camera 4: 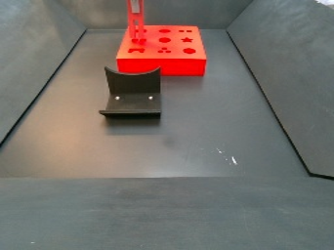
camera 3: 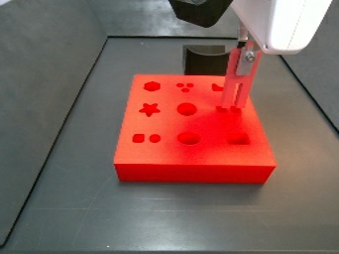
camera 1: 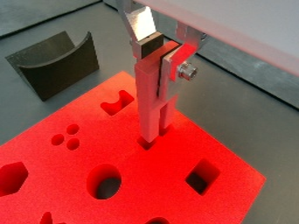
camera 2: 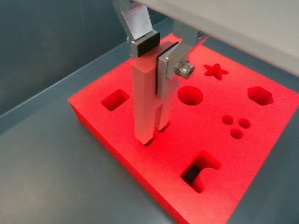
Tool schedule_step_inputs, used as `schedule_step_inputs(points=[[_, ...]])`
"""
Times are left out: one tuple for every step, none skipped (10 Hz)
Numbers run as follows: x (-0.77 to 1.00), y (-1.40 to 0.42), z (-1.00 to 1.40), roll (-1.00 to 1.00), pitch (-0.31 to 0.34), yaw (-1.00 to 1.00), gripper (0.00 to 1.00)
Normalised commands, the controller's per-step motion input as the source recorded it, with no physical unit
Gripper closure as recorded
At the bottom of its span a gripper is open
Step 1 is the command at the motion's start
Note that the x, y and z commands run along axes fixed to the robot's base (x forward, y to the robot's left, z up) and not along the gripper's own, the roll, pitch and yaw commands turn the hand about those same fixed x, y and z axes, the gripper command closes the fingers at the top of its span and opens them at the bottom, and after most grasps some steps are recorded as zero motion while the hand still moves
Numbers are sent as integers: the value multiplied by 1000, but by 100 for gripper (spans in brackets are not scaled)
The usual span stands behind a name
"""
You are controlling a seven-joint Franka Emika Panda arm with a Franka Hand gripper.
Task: Insert the double-square object.
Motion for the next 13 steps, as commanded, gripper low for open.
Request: schedule_step_inputs(points=[[-131,0,-129,41,0,0,100],[-69,-23,-129,53,0,0,100],[0,-71,-120,60,0,0,100],[0,-83,-129,66,0,0,100],[143,-111,-86,71,0,0,100],[106,-97,-151,99,0,0,100],[0,-20,-229,129,0,0,100],[0,0,-251,136,3,-60,100],[0,71,-209,111,14,-143,100],[0,143,-151,81,36,-157,100],[80,14,-100,53,23,-69,100],[111,0,-171,84,20,-37,100],[0,0,-223,59,0,-51,100]])
